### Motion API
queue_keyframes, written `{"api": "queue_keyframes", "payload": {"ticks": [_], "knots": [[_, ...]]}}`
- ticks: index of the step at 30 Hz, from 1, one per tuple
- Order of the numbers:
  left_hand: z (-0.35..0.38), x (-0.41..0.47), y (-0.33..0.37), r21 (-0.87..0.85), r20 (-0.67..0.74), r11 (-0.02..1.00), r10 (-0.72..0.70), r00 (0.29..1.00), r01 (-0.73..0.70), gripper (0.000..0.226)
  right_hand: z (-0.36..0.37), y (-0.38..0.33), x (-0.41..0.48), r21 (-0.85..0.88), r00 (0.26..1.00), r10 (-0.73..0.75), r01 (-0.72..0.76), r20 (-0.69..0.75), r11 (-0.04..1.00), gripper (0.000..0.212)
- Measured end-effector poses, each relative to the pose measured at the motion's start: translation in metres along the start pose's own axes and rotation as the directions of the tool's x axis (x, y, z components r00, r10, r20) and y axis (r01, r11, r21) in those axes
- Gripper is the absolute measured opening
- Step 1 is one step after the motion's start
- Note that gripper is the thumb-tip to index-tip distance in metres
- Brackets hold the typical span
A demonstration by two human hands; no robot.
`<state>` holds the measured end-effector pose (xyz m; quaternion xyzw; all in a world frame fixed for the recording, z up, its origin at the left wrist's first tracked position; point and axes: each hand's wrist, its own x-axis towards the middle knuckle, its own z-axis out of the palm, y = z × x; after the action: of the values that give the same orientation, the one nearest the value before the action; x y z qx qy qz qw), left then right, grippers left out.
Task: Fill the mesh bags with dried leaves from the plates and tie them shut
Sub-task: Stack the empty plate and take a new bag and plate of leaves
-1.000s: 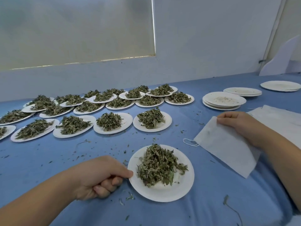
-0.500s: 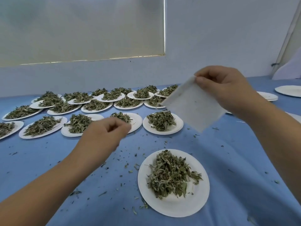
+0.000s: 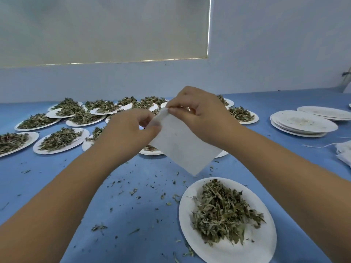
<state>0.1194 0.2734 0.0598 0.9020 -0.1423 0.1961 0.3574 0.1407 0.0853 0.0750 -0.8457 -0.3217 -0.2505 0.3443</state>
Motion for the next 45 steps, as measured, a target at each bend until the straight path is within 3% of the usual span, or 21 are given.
{"api": "queue_keyframes", "payload": {"ticks": [6,9,11,16,19,21,24,27,31,37,42,45], "knots": [[0.016,0.004,-0.007,-0.17,-0.154,0.985,-0.026,0.988,-0.001,0.01,0.006,0.02,-0.016,0.045,1.0,-0.004,0.003,0.016,0.999,0.015],[0.028,-0.004,-0.009,-0.027,-0.111,0.994,0.102,0.989,-0.105,0.012,0.005,0.031,-0.028,0.13,1.0,0.001,0.0,-0.005,0.992,0.018],[0.032,-0.009,-0.01,0.02,-0.086,0.99,0.138,0.987,-0.137,0.012,0.005,0.037,-0.036,0.209,0.998,0.061,-0.058,-0.01,0.976,0.021],[0.041,-0.016,-0.004,-0.056,-0.138,0.998,0.031,0.99,-0.039,0.016,0.016,0.047,-0.054,0.415,0.948,0.311,-0.308,0.062,0.856,0.017],[0.045,-0.017,-0.002,-0.073,-0.15,0.997,0.007,0.989,-0.018,0.02,0.016,0.054,-0.06,0.521,0.928,0.347,-0.364,0.134,0.772,0.014],[0.048,-0.021,0.0,-0.013,-0.184,0.998,0.055,0.981,-0.059,0.022,0.014,0.057,-0.063,0.576,0.938,0.318,-0.338,0.139,0.745,0.02],[0.048,-0.026,0.007,0.27,-0.251,0.941,0.273,0.929,-0.203,0.027,0.014,0.057,-0.067,0.652,0.946,0.285,-0.313,0.152,0.69,0.029],[0.046,-0.027,0.009,0.373,-0.194,0.882,0.378,0.905,-0.288,0.032,0.014,0.057,-0.069,0.646,0.943,0.273,-0.33,0.191,0.688,0.03],[0.046,-0.03,0.008,0.325,-0.056,0.893,0.347,0.936,-0.312,0.025,0.01,0.057,-0.07,0.604,0.93,0.295,-0.367,0.219,0.708,0.024],[0.049,-0.029,0.007,0.283,-0.043,0.913,0.32,0.947,-0.295,0.02,0.004,0.05,-0.076,0.564,0.936,0.216,-0.341,0.278,0.752,0.028],[0.055,-0.034,0.006,0.221,0.089,0.905,0.353,0.931,-0.364,0.033,0.008,0.045,-0.075,0.489,0.954,0.211,-0.292,0.214,0.822,0.005],[0.057,-0.034,0.006,0.18,0.053,0.927,0.324,0.945,-0.328,0.022,0.009,0.045,-0.075,0.432,0.954,0.221,-0.289,0.201,0.855,0.01]]}}
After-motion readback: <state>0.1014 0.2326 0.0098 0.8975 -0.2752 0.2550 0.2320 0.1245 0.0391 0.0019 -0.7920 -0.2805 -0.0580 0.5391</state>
